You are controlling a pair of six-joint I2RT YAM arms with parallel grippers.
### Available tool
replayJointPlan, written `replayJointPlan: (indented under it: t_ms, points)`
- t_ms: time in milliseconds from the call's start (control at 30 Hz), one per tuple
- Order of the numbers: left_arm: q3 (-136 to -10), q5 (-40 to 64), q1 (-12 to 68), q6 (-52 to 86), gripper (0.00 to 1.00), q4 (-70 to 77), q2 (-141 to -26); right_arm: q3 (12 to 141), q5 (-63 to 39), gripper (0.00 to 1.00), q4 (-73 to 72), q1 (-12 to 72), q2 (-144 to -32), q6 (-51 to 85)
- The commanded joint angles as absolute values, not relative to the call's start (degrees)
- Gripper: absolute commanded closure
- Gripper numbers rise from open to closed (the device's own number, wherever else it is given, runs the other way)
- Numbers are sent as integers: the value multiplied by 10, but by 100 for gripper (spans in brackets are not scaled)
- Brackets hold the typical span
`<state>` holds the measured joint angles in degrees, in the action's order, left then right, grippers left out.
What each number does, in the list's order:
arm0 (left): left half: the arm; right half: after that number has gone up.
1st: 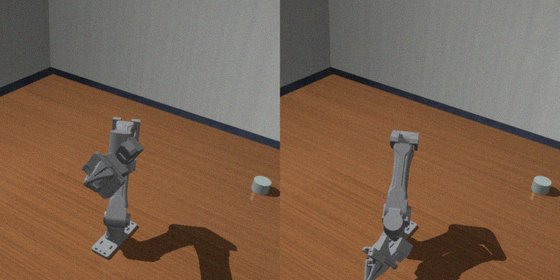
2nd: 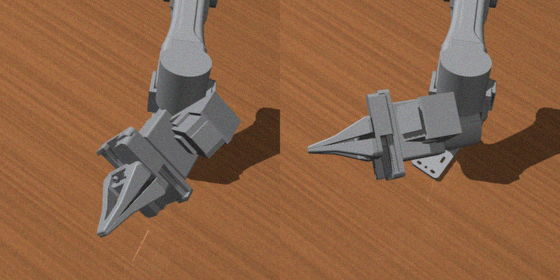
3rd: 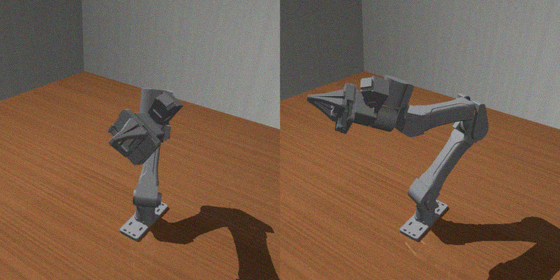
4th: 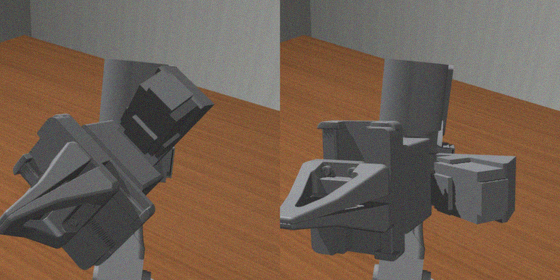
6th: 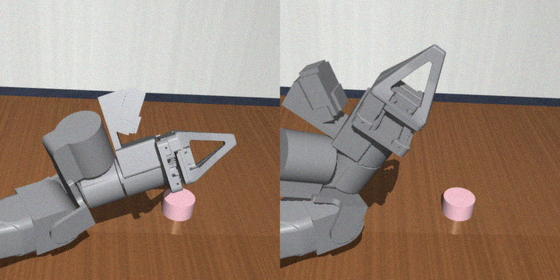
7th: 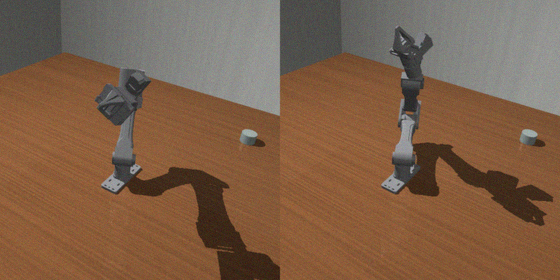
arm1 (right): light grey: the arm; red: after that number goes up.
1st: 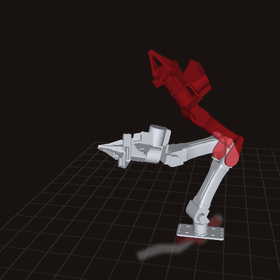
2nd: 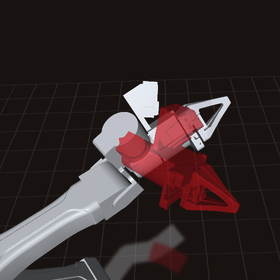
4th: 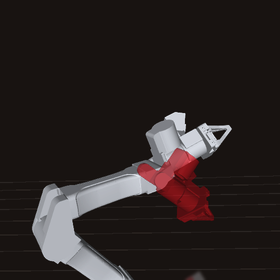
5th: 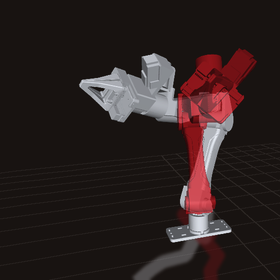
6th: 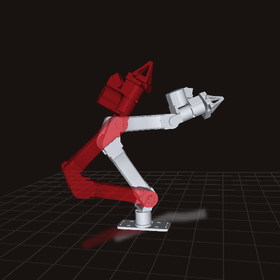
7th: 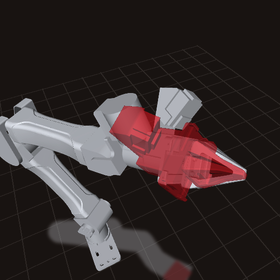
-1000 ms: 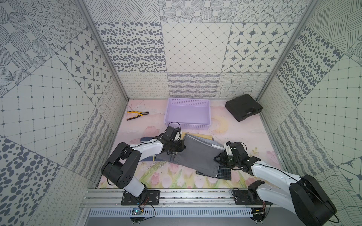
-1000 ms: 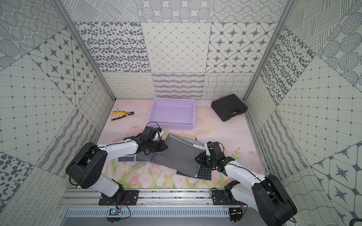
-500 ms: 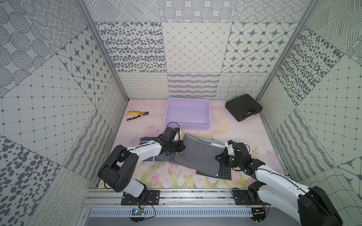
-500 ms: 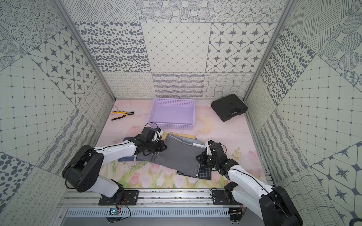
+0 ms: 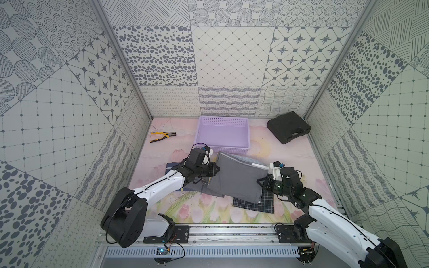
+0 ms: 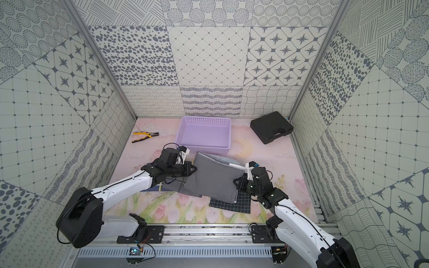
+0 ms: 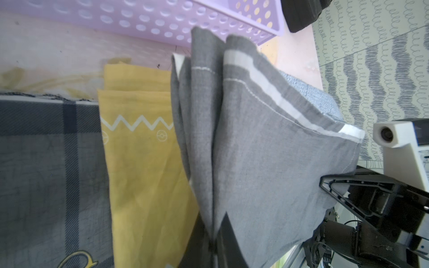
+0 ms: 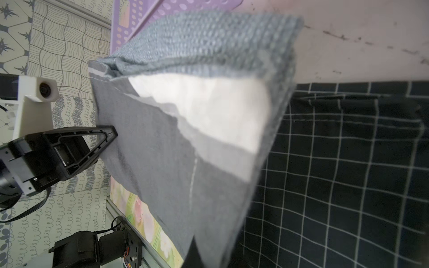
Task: Put the folded pillowcase in the basket
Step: Pick up the pillowcase from the pillowcase, then place the pillowcase in the basket.
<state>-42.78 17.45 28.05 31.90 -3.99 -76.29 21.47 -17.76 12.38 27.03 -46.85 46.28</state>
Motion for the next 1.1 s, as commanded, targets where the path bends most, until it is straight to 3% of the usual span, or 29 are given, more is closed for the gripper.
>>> replayJointPlan:
  t_ms: [0,567,1067]
  points:
    - [-444,138,281,326,100,-59,-734,252,-164,100,120,270,-462,440]
    - [-538,85,235,289,100,-56,-729,437,-128,100,59,266,-606,337]
    - [-669,127,131,242,100,7,-886,654,-165,100,3,223,-847,303]
